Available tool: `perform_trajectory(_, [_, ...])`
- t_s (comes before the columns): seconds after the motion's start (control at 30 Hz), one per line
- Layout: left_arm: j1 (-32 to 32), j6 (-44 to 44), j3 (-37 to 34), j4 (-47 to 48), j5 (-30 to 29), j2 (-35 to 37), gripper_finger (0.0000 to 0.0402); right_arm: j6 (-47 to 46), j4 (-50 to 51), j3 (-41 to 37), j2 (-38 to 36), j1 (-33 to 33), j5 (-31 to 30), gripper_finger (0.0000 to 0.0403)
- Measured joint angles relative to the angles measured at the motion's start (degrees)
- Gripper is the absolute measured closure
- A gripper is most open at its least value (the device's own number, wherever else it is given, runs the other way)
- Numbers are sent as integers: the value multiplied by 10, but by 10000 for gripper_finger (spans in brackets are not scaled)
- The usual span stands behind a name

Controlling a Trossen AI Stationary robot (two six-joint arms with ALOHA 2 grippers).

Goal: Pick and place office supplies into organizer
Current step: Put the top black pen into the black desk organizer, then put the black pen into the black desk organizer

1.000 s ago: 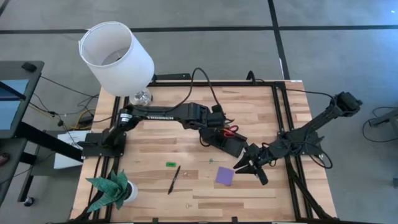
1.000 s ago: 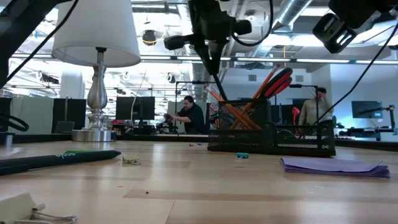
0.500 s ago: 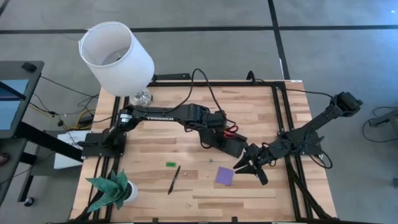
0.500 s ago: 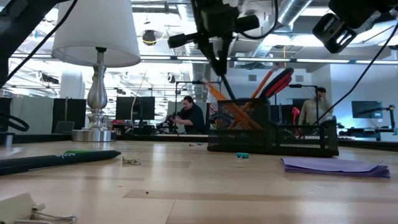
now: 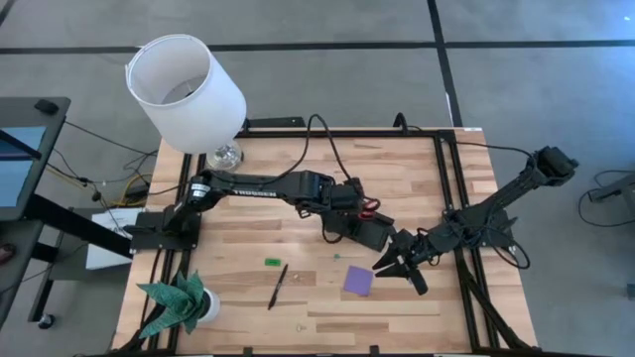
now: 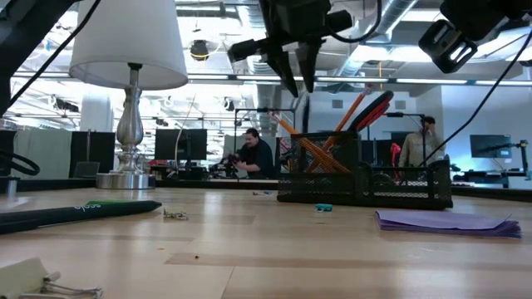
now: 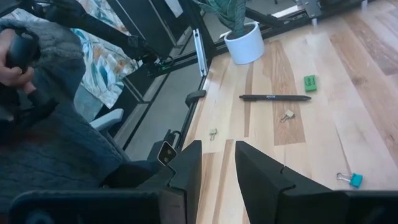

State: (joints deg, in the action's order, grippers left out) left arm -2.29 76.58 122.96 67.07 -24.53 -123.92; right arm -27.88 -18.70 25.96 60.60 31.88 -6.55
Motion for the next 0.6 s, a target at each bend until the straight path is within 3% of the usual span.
perform_trajectory(0.17, [-2, -86, 0, -28, -112, 0, 300, 0, 1, 0, 0, 0, 0, 310])
perform_trajectory(0.27, [-1, -135, 10, 1, -145, 1, 300, 0, 2, 0, 0, 0, 0, 310])
perform_trajectory(0.47, [0, -301, 73, 101, -150, 2, 300, 0, 9, 0, 0, 0, 1, 310])
perform_trajectory(0.6, [7, -469, 121, 200, -91, 11, 300, 0, 12, 0, 0, 0, 1, 310])
